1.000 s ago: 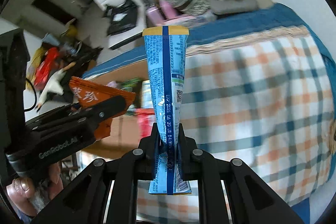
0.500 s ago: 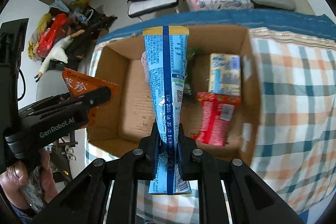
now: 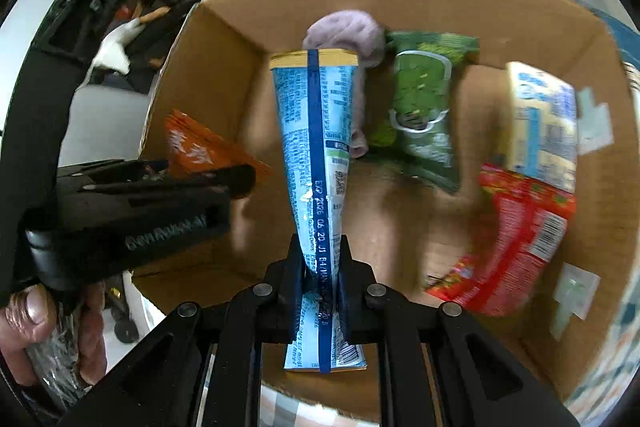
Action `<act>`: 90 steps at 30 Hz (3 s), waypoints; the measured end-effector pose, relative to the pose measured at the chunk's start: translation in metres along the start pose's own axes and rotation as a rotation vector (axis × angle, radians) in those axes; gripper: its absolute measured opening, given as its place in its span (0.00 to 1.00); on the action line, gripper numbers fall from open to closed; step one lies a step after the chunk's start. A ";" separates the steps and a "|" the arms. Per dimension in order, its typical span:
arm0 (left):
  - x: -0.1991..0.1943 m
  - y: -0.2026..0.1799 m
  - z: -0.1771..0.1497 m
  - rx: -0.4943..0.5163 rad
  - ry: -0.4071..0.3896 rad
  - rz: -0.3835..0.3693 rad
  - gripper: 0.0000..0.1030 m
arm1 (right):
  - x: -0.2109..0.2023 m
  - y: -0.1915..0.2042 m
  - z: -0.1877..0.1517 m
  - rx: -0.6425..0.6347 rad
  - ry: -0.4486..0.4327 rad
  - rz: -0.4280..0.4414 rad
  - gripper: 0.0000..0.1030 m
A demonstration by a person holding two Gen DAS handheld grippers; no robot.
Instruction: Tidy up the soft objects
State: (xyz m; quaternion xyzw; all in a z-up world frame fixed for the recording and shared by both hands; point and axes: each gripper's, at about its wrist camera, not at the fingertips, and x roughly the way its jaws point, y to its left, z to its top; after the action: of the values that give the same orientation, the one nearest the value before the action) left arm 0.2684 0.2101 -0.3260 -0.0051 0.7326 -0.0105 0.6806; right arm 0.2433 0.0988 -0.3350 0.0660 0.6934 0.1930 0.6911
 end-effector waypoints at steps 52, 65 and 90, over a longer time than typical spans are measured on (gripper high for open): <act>-0.120 -0.028 -0.093 -0.104 -0.346 0.021 0.92 | -0.118 -0.039 -0.053 0.101 -0.181 -0.301 1.00; -0.228 -0.046 -0.161 -0.095 -0.542 0.028 0.92 | -0.240 -0.005 -0.117 0.077 -0.380 -0.297 1.00; -0.287 -0.072 -0.236 -0.058 -0.585 0.019 0.92 | -0.338 0.019 -0.198 0.093 -0.503 -0.322 1.00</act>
State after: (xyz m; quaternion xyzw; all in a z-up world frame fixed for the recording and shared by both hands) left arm 0.0534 0.1468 -0.0207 -0.0204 0.5051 0.0189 0.8626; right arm 0.0575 -0.0397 -0.0184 0.0326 0.5100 0.0265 0.8592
